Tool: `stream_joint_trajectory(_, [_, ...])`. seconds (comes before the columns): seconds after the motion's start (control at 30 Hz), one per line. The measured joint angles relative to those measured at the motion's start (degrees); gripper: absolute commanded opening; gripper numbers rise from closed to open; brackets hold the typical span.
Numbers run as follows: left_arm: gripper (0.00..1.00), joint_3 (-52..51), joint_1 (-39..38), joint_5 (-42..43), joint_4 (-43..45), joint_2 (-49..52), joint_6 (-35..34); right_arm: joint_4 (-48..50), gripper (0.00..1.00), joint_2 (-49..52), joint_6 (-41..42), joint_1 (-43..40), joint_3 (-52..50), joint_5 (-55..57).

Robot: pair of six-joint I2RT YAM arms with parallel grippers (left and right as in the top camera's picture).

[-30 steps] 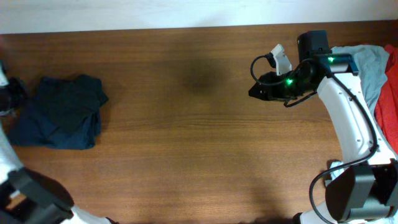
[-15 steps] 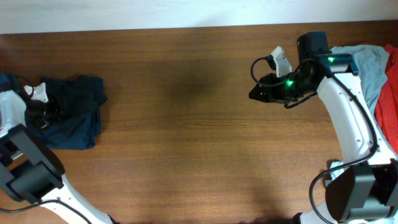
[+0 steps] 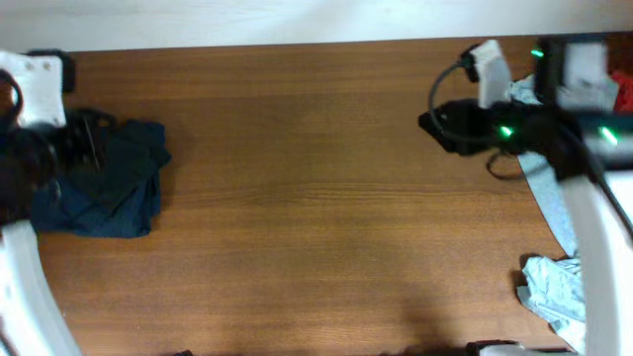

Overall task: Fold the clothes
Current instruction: 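Release the shirt and lift the left gripper away from the stack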

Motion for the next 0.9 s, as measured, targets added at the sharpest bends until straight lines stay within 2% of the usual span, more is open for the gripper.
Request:
stream_joint_trajectory(0.03, [0.99,0.0,-0.6,-0.2,-1.1,-1.4,0.3,-0.5,0.5,-1.3,-0.1,0.0,0.1,0.3])
stream_joint_trajectory(0.07, [0.99,0.0,-1.9,-0.8,-3.7,-4.3,0.7,-2.6,0.72,-5.7,-0.2,0.0,0.3,1.9])
stream_joint_trajectory(0.1, [0.99,0.0,-2.5,-1.0,-5.4,-5.8,1.0,-4.2,0.99,-8.4,-0.5,0.0,0.5,3.3])
stream_joint_trajectory(0.33, [0.99,0.0,-2.8,-1.9,-9.0,-9.6,1.1,-10.8,0.99,-20.2,-0.5,0.0,0.6,11.3])
stream_joint_trajectory(0.8, [0.99,0.0,-2.8,-1.9,-9.0,-9.5,1.1,-10.8,0.98,-22.2,-1.4,0.0,0.6,13.8])
stream_joint_trajectory(0.9, [0.99,0.0,-2.8,-1.8,-9.0,-9.5,1.1,-5.4,0.99,-25.8,-2.8,-0.9,-3.1,17.3])
